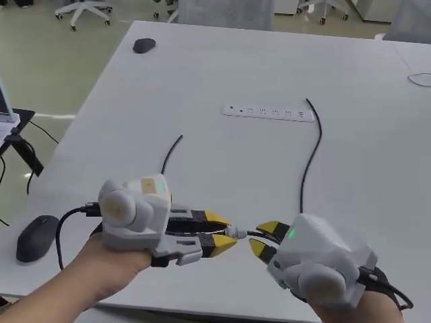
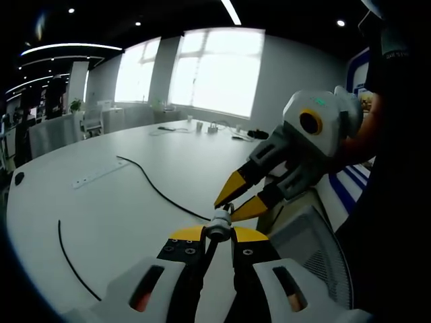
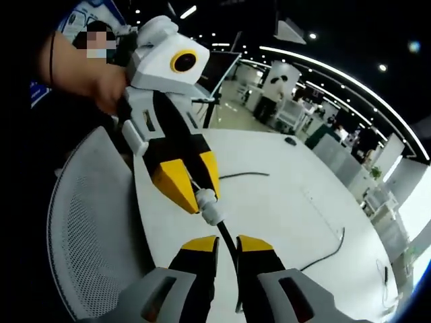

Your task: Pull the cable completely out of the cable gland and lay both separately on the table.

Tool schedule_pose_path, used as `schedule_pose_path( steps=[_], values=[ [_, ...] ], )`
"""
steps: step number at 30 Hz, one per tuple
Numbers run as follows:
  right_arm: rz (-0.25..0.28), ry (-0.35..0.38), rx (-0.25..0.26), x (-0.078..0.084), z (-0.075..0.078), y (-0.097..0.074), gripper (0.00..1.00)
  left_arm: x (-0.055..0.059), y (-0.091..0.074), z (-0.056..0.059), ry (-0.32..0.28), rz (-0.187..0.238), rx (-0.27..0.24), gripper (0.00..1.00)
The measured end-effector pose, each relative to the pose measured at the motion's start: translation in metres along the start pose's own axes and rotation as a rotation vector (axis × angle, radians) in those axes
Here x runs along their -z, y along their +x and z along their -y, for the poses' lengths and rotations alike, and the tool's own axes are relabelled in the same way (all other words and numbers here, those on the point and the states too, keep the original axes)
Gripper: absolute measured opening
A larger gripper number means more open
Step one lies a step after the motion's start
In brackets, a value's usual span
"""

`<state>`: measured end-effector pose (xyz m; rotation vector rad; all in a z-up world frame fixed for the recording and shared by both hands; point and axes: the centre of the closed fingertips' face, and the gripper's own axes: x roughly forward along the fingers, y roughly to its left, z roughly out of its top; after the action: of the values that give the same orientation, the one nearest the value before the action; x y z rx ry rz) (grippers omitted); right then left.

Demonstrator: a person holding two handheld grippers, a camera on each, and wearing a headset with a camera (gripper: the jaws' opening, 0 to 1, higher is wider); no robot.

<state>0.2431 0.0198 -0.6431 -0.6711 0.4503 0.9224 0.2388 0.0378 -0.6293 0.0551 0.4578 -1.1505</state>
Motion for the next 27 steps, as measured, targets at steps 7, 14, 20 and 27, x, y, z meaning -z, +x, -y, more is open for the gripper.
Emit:
schedule_pose_path(
  steps=[7,14,20,27],
  values=[
    [0.003,-0.030,-0.001,-0.001,0.000,0.002,0.03,0.001,0.004,0.002,0.006,-0.007,0.009,0.15],
    [-0.016,0.014,-0.018,0.004,-0.001,0.003,0.01,0.003,0.005,0.003,0.010,-0.018,0.010,0.15],
    [-0.010,0.047,-0.037,0.007,-0.003,0.005,0.00,0.004,0.006,0.002,0.016,-0.025,0.008,0.15],
    [-0.010,0.093,-0.040,0.011,0.000,0.007,0.00,0.004,0.007,0.001,0.015,-0.025,0.005,0.15]
  ],
)
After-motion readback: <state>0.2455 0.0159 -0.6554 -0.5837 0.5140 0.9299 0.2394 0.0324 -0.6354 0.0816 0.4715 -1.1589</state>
